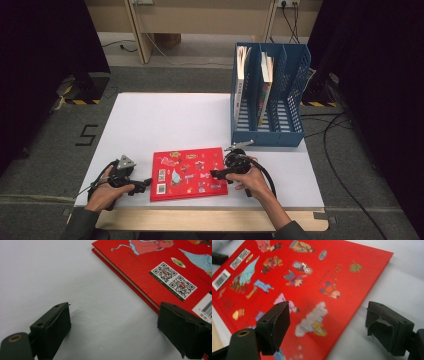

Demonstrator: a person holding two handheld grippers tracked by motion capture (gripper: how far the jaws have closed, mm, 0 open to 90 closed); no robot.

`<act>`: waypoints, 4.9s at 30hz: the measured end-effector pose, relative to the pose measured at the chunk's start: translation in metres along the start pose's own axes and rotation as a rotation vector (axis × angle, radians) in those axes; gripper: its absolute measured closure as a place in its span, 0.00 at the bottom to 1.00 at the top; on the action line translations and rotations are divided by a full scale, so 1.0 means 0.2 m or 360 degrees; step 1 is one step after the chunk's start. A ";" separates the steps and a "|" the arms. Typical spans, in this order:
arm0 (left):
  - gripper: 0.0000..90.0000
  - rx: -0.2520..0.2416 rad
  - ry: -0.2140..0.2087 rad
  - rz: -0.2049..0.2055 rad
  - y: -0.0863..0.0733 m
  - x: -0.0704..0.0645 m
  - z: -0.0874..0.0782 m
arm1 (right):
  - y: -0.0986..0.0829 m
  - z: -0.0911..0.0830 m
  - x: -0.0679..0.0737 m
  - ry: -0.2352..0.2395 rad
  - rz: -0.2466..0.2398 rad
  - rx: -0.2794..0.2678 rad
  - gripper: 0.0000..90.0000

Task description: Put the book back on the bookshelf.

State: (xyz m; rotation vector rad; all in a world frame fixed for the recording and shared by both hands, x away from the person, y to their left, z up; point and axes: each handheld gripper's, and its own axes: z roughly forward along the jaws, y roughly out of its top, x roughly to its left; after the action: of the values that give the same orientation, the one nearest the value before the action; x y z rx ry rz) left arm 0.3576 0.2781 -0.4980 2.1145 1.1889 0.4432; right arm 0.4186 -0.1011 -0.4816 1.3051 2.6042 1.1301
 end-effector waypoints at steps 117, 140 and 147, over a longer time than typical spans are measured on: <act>0.00 -0.0114 0.0099 -0.0014 0.11 -0.28 0.16 | 0.85 -0.46 0.94 0.0125 -0.0596 -0.0100 0.32; 0.00 -0.0125 0.0087 -0.0036 0.10 -0.28 0.17 | 0.91 -0.48 0.85 0.0112 -0.0450 -0.0070 0.25; 0.00 -0.0124 0.0093 -0.0032 0.10 -0.28 0.16 | 0.85 -0.41 0.80 0.0160 -0.0437 0.0017 0.27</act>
State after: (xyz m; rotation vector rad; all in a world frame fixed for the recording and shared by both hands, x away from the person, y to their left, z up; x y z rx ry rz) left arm 0.3593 0.2107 -0.5066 2.0342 1.2053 0.5371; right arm 0.4064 0.0286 -0.2705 0.8758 2.7530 1.1622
